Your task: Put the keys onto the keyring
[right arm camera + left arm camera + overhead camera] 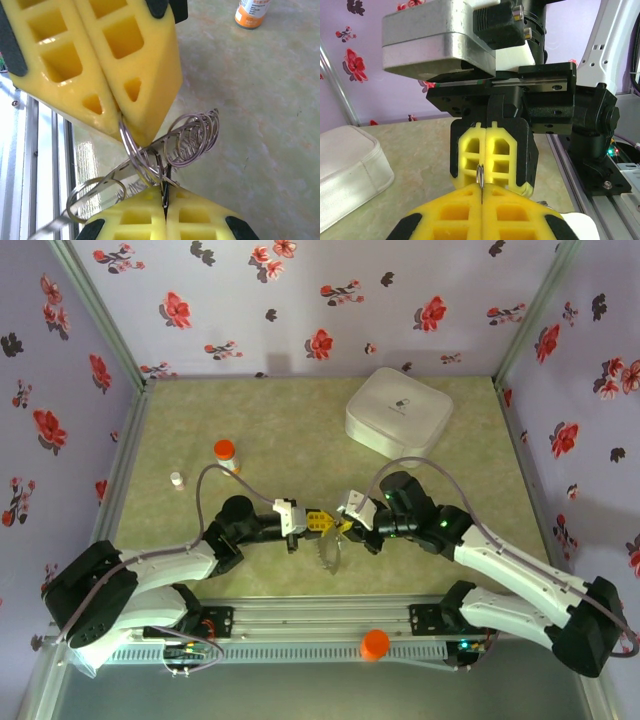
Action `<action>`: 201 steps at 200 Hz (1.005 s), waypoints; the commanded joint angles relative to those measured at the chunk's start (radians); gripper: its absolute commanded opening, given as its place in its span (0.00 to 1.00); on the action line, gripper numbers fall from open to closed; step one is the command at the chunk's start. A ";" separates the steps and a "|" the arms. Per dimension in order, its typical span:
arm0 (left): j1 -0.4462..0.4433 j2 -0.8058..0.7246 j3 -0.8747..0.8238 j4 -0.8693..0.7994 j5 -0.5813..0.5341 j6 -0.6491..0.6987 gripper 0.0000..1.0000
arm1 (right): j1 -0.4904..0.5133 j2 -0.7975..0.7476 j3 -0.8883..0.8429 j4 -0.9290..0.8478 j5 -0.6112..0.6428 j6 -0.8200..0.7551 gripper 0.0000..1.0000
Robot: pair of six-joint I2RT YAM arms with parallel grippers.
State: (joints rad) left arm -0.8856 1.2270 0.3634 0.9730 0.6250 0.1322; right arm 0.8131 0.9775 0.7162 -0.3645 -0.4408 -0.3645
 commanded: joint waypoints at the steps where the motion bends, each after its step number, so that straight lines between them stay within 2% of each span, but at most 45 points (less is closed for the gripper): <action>1: -0.007 -0.005 0.001 0.100 0.013 0.001 0.00 | 0.008 -0.002 0.027 -0.034 0.008 -0.018 0.02; 36: -0.007 -0.003 -0.001 0.102 0.016 -0.001 0.00 | 0.008 -0.026 0.021 -0.021 0.045 -0.018 0.00; 111: -0.007 -0.008 0.000 0.101 0.036 -0.011 0.00 | 0.011 0.095 0.085 -0.086 -0.053 -0.045 0.00; 166: -0.007 -0.010 -0.003 0.081 0.036 0.004 0.00 | 0.010 0.037 0.097 -0.089 0.035 -0.057 0.00; 201: -0.006 -0.038 0.009 -0.032 0.038 0.053 0.00 | 0.008 -0.020 0.118 -0.108 0.073 -0.059 0.00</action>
State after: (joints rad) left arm -0.8856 1.2228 0.3576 0.9688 0.6399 0.1406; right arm 0.8165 1.0008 0.7940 -0.4500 -0.4099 -0.4080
